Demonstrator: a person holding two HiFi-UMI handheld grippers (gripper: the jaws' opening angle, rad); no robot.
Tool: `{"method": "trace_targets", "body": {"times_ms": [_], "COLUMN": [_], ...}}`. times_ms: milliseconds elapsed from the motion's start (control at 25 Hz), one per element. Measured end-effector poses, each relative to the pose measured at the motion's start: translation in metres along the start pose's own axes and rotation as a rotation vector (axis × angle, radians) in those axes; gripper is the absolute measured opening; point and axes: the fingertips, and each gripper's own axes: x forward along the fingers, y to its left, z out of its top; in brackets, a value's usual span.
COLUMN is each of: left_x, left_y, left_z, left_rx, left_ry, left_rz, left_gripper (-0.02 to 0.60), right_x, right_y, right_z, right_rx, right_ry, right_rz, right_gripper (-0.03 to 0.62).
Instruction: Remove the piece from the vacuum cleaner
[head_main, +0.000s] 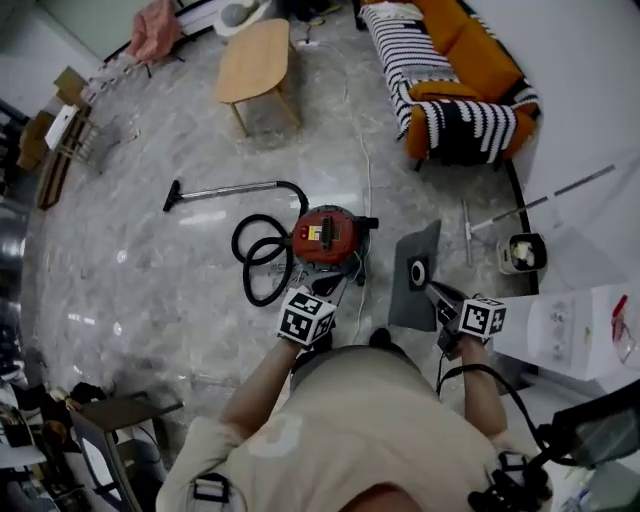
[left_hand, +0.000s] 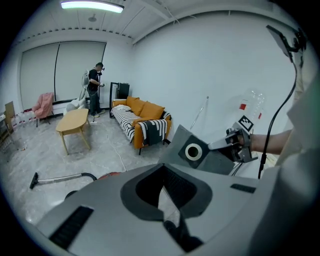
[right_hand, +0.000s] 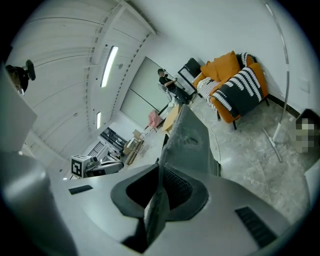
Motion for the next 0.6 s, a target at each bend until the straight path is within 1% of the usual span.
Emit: {"method": "trace_targets", "body": {"times_ms": [120,240,400,600], "left_x": [-0.013,-0.04,-0.083,-0.142], "left_y": [0.004,0.02,0.055,0.095], "left_z": [0.005,0.001,-0.018,-0.053], "left_rx": [0.0,-0.008,-0.039,-0.065], "left_ry": [-0.041,-0.08,-0.105,-0.14], "left_rz": [-0.025,-0.027,-0.018,-0.025], "left_gripper": [0.005,0.005,0.005,0.005], "right_x": [0.007,0.024,0.056,0.093], "right_y": [0.018,0.042,0.081,0.133], "right_z": [0.002,-0.003,-0.019,-0.048], "right_rx": [-0.02,-0.046,-0.079,-0.143], "right_ry": [-0.011,-0.001,0.014,0.02], "right_rz": [-0.006,-0.014,-0.022,-0.064], "right_gripper": [0.029,0.029,0.029,0.029]}}
